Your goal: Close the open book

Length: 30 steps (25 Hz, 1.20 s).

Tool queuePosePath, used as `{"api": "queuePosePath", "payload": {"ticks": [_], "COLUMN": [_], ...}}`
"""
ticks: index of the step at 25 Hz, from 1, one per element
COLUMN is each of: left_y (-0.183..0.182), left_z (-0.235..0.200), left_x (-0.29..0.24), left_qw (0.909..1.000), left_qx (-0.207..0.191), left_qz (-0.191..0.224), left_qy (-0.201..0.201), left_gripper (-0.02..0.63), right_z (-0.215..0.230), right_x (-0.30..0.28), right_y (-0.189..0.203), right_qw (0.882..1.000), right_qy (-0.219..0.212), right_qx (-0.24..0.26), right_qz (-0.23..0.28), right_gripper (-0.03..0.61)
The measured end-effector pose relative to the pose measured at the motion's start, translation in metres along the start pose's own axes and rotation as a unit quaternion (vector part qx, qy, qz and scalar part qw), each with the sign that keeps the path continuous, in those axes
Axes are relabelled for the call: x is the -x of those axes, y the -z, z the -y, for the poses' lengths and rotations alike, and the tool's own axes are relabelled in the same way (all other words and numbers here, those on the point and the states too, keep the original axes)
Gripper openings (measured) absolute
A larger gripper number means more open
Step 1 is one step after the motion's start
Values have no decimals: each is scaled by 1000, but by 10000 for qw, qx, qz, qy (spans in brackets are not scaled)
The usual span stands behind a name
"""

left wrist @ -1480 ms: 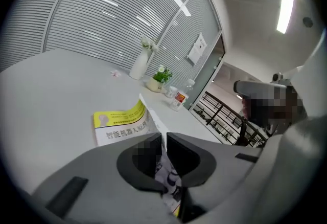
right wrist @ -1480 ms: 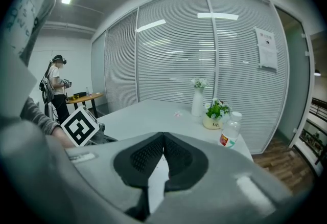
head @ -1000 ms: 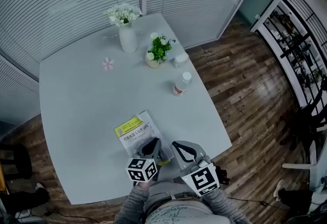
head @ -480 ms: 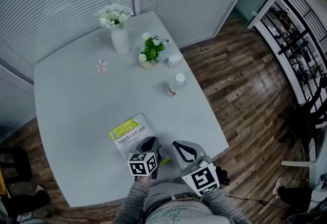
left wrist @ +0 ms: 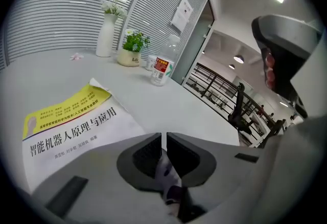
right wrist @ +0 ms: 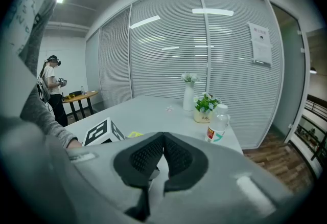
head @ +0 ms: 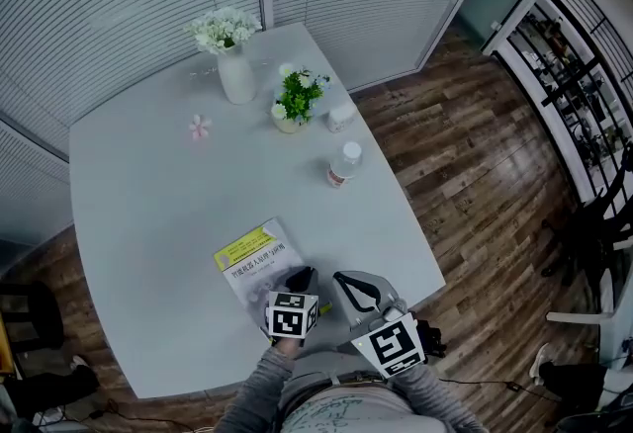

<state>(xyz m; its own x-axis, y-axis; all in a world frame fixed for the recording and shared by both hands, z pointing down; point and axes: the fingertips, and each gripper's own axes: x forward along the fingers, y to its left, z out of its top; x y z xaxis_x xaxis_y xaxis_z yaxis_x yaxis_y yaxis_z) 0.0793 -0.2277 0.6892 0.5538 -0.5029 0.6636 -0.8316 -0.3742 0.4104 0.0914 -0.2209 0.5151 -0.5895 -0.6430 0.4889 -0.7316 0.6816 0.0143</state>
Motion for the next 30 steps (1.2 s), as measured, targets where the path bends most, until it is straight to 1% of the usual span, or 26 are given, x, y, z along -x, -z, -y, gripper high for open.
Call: {"api": "queuePosePath", "payload": {"ticks": [3, 5, 7, 11, 15, 20, 22, 25, 30], "left_y": [0, -1, -6, -15, -16, -16, -19, -28, -47], "left_z": [2, 0, -4, -13, -23, -22, -19, -14, -8], "left_x": [8, 18, 31, 60, 85, 115, 128, 150, 191], "left_qw": [9998, 9997, 9992, 9974, 9958, 9939, 9922, 9879, 9765], "left_qx": [11, -98, -176, 15, -19, -111, -257, -646, -1080], "left_qz": [74, 170, 355, 722, 887, 1073, 1191, 1368, 1809], "left_qy": [197, 139, 42, -48, -204, -229, -245, -335, -464], "left_gripper": [29, 28, 28, 28, 28, 28, 28, 28, 3], "right_z": [-4, -8, -13, -24, -41, -62, -71, -82, -101], "right_x": [-2, -4, -7, -12, -19, -26, -28, -31, -29], "right_y": [-2, -3, -4, -7, -9, -7, -8, -12, -28], "right_qw": [10000, 10000, 9999, 9998, 9995, 9988, 9986, 9984, 9981], "right_qy": [-33, -59, -80, -132, -264, -424, -483, -528, -551], "right_qx": [51, 75, 89, 95, 186, 187, 192, 207, 213], "right_qz": [-1, 8, -9, -60, -37, -125, -114, -74, 198], "right_gripper": [2, 2, 2, 2, 2, 2, 2, 2, 2]}}
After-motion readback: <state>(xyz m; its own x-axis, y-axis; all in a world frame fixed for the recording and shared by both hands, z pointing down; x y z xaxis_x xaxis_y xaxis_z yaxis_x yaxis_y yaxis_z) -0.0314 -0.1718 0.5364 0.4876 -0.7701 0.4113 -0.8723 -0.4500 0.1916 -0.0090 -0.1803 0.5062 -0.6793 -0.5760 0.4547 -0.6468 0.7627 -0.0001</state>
